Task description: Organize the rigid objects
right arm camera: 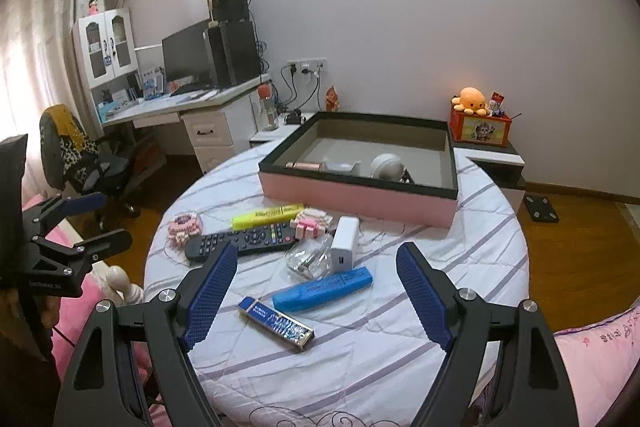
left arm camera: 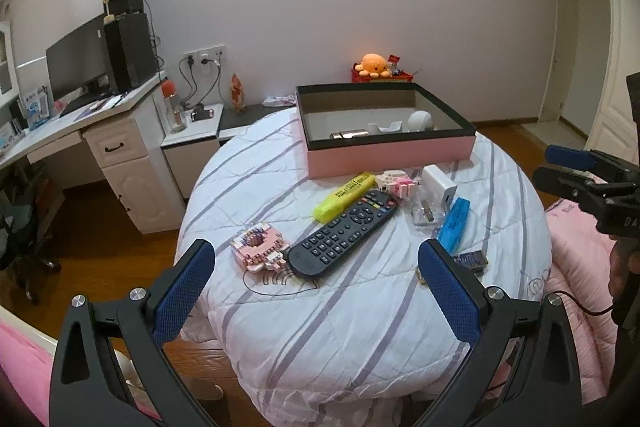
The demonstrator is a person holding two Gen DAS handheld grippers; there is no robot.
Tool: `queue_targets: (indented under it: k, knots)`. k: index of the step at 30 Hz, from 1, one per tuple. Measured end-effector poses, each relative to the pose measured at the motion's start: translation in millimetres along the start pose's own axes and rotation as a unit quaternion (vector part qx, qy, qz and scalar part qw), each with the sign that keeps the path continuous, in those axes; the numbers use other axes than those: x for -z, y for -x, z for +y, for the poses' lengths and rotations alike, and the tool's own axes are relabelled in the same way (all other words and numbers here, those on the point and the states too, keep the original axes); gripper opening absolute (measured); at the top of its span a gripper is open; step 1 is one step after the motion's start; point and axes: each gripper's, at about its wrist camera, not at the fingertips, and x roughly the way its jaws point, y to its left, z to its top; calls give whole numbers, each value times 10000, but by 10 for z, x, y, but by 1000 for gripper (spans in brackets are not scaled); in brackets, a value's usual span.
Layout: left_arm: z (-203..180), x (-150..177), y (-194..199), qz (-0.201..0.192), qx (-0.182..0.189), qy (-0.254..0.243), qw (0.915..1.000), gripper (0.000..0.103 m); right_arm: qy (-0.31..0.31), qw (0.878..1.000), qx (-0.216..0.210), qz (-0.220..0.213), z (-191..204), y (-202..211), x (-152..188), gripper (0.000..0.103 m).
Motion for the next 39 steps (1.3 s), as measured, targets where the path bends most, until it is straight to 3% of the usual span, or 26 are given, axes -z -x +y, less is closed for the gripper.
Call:
queue_targets:
  k: [9, 20, 23, 25, 27, 35, 39]
  knots:
    - [29, 61, -155, 212, 70, 5, 9998, 103, -42, 9997, -4, 254, -22, -180, 83, 83]
    - [409, 189, -606, 719, -196, 446, 9962, 103, -152, 9979, -135, 608, -129, -666, 146, 83]
    - [546, 223, -736, 843, -356, 592, 9940, 103, -157, 9976, -272, 617, -154, -793, 130, 70]
    - [635, 252, -824, 937, -417, 704, 9922, 103, -168, 9966, -285, 751, -182, -925, 125, 54]
    - [715, 284, -899, 1026, -474, 798, 9904, 103, -195, 9960, -248, 838, -213, -1031, 124, 45]
    - [854, 331, -1093, 1168, -397, 949, 9878, 103, -204, 9954, -91, 928, -294, -1243, 77, 44]
    - [820, 322, -1170, 1199, -324, 892, 9882, 103, -173, 9954, -104, 932, -326, -1279, 44, 28]
